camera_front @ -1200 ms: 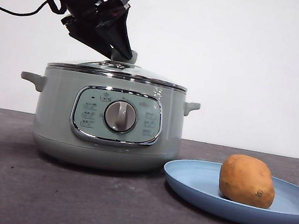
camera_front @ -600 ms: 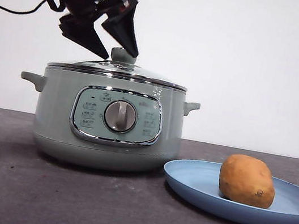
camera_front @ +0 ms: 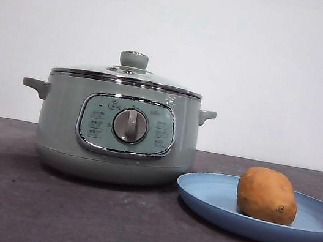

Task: Take the potato out from the steamer,put the potato on the plate,close the lid

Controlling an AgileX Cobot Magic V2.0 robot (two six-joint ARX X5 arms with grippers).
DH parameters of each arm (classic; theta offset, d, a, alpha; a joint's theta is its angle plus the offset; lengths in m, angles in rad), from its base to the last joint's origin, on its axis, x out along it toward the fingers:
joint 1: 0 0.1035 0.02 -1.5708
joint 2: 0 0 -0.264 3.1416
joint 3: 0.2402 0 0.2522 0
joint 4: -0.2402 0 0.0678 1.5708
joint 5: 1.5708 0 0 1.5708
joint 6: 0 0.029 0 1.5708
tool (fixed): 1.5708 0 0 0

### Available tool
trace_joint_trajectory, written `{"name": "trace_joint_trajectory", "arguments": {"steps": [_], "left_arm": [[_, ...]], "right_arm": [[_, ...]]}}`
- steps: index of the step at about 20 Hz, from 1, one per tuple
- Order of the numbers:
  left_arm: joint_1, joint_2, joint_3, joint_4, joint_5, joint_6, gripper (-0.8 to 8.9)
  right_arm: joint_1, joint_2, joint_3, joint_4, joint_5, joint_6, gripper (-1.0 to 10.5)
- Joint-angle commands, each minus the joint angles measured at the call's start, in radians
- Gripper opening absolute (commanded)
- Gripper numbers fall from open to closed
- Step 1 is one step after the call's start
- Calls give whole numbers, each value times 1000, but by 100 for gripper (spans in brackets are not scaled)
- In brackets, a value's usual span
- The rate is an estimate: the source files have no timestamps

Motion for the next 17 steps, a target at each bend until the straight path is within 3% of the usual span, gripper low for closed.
{"name": "trace_joint_trajectory", "arguments": {"steps": [1,2,3,4,5,17], "left_arm": [[-2,-68,2,-114,48,-14,301],[-2,-95,2,-155,65,-14,184],[-2,-117,2,-185,69,-14,58],[-2,-137,2,-213,70,-14,-19],[-2,-151,2,-233,80,-14,-9],[-2,-163,2,-263,114,-14,-8]], "right_arm": [[2,6,-2,-6,-77,5,584],[2,10,-2,-10,-102,6,491],[2,10,-2,-17,-118,5,316],[2,13,-2,-21,-123,1,103],[1,17,-2,-21,-123,-7,-18],[1,16,-2,-21,-116,-9,1]]}}
